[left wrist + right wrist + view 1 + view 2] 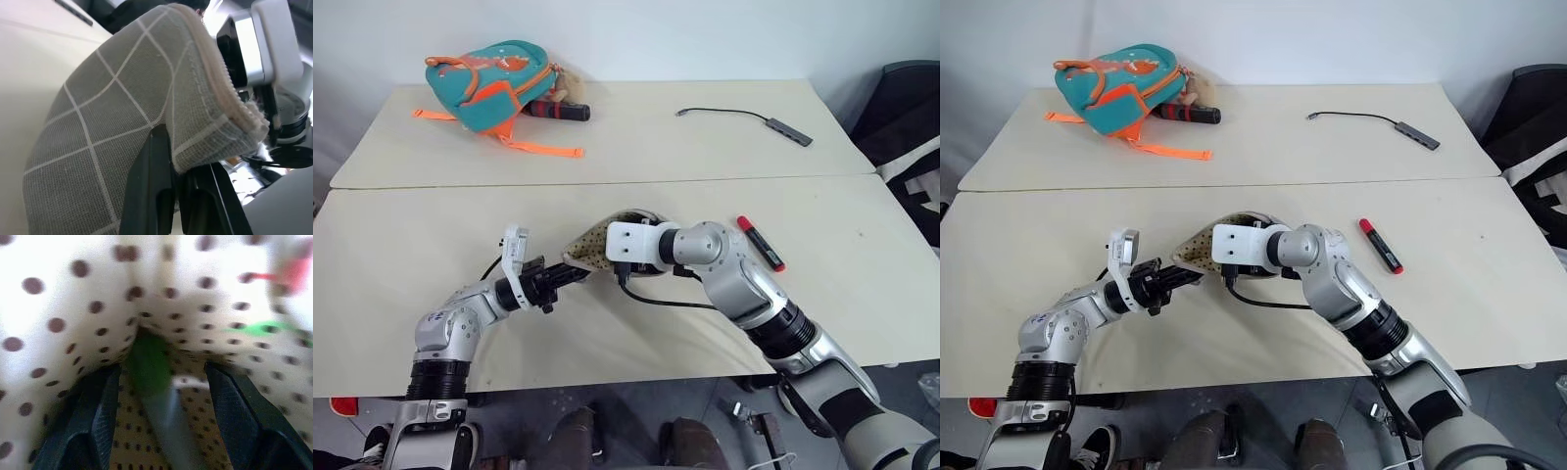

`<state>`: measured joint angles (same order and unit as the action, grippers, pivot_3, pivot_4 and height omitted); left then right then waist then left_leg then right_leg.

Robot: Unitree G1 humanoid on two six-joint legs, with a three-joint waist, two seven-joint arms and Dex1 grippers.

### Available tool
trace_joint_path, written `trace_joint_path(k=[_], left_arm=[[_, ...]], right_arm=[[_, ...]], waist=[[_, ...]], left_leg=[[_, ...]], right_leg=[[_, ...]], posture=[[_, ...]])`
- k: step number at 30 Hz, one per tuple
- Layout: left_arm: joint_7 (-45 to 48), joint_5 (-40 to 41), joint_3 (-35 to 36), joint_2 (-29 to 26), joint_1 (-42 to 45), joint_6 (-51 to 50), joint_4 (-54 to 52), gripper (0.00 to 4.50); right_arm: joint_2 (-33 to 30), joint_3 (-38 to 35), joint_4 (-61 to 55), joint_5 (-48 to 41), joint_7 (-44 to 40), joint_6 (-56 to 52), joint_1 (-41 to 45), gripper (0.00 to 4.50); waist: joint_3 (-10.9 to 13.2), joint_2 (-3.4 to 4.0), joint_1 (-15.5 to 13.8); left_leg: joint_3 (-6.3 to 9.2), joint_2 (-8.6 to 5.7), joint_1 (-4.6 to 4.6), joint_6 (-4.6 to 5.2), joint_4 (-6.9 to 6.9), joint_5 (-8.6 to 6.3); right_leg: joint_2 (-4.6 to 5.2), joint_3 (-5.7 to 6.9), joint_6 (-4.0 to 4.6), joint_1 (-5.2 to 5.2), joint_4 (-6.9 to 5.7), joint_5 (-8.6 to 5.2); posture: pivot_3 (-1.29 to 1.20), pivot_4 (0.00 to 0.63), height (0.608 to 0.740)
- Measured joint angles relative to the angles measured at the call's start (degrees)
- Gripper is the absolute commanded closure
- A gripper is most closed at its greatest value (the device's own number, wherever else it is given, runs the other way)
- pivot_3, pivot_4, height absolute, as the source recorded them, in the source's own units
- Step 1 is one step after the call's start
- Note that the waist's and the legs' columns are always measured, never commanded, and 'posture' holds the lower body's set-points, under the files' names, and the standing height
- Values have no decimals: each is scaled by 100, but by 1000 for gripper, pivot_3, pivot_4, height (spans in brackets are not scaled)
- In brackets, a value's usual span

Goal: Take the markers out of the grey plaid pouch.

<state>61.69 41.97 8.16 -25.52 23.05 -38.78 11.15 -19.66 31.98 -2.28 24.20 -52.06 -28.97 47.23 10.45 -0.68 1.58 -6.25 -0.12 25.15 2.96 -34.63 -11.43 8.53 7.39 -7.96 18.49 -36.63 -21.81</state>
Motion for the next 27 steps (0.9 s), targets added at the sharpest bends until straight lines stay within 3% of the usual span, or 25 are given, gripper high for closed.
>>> trace_joint_path(k=[6, 11, 18, 27], left_arm=[[152, -111, -19, -53, -1, 73, 106, 4500], [127, -141, 33, -35, -8, 65, 116, 4500], [6, -144, 58, 80, -10, 101, 114, 4500], [-103, -308, 61, 290, 205, 927, 207, 4500]], right_arm=[[25, 197, 439, 185, 168, 244, 156, 1632], [431, 190, 1329, 313, 973, 706, 199, 1632], [475, 169, 1494, 413, 1180, 1036, 188, 3784], [-33, -395, -265, -138, 218, 183, -38, 3911]], waist=[[0, 0, 7], [-2, -3, 27], [-2, -3, 25], [-3, -5, -9]], left_leg=[[0, 0, -2, -1, 2, 0], [-1, 2, -8, -7, 7, 3], [-1, 1, -9, -7, 6, 3], [8, -6, -1, -7, 5, 3]], right_leg=[[0, -3, 0, 0, 0, 0], [-3, -7, 3, 1, -6, -1], [-3, -17, 3, 2, -13, -1], [-5, -46, 2, 4, -13, -1]], posture=[[0, 150, 740], [0, 150, 740], [0, 150, 740], [0, 150, 740]])
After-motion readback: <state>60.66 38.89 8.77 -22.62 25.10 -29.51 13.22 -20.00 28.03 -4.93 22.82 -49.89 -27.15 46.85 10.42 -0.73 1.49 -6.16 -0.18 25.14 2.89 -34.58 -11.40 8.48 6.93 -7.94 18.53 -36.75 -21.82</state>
